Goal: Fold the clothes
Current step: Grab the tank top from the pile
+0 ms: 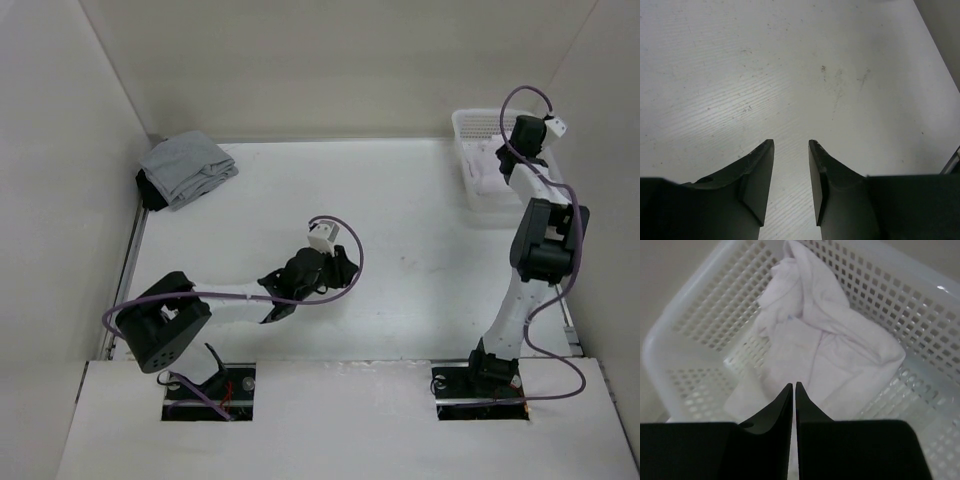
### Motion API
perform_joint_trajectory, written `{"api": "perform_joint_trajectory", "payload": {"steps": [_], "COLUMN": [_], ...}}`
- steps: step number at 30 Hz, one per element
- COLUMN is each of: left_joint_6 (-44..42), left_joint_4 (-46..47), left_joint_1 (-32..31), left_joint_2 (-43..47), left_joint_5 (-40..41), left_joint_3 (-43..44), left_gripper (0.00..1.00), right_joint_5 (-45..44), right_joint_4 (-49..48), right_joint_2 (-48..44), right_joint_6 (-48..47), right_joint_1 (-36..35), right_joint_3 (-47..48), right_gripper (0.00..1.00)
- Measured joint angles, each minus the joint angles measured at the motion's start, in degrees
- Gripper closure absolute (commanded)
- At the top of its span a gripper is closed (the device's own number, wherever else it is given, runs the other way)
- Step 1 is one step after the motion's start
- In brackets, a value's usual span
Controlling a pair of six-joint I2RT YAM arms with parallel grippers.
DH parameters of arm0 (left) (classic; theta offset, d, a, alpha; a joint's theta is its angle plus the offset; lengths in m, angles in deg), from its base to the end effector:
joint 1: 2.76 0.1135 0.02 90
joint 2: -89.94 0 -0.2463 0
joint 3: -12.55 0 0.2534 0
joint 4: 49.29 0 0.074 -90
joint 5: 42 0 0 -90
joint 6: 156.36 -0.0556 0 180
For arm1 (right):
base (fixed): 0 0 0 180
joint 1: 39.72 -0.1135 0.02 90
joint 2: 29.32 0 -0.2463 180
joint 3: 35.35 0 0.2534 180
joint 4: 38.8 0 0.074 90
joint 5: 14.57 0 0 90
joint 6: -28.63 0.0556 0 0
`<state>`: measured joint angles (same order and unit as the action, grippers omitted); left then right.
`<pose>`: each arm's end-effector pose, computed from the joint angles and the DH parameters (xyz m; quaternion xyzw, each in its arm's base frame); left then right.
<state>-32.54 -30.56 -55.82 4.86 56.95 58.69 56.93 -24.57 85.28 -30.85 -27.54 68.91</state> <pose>0.1974 -0.2481 0.1551 0.0926 0.8137 -0.3457 0.4581 0.4724 -0.1200 0.2393 0.3832 0.7418 -0.0485 0.5482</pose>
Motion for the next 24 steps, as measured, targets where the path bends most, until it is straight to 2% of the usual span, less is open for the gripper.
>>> {"api": "perform_joint_trajectory", "payload": {"steps": [2, 6, 7, 9, 14, 21, 24], "left_joint_6": [0.0, 0.1, 0.2, 0.4, 1.2, 1.8, 2.2], "left_joint_4": [0.6, 1.2, 1.3, 1.6, 2.2, 2.3, 2.3], "left_joint_1": [0.8, 2.1, 2.4, 2.7, 2.8, 2.9, 3.2], "left_joint_2": [0.0, 0.0, 0.0, -0.1, -1.1, -1.7, -1.7], "left_joint_5": [0.0, -0.2, -0.2, -0.4, -1.9, -3.3, -3.6], "left_joint_3": [-0.6, -1.3, -1.4, -1.4, -1.4, -1.4, -1.4], "left_gripper": [0.63, 0.63, 0.63, 0.63, 0.63, 0.63, 0.63], "right_joint_5": [0.0, 2.2, 3.5, 4.5, 8.2, 11.8, 12.7], "right_joint_4": [3.4, 7.6, 8.2, 8.2, 2.2, 0.2, 0.2], "right_joint_2": [7.9, 15.5, 16.2, 16.2, 13.2, 12.6, 12.6], "right_joint_6": [-1.4, -3.7, -4.2, -4.2, -1.7, 0.9, 1.3], "right_joint_1": [1.6, 2.6, 2.3, 1.9, 0.3, 0.1, 0.1], "right_joint_3": [7.8, 15.5, 15.7, 15.4, 9.0, 7.7, 7.4], "right_gripper": [0.78, 0.52, 0.47, 0.43, 0.41, 0.42, 0.58]}}
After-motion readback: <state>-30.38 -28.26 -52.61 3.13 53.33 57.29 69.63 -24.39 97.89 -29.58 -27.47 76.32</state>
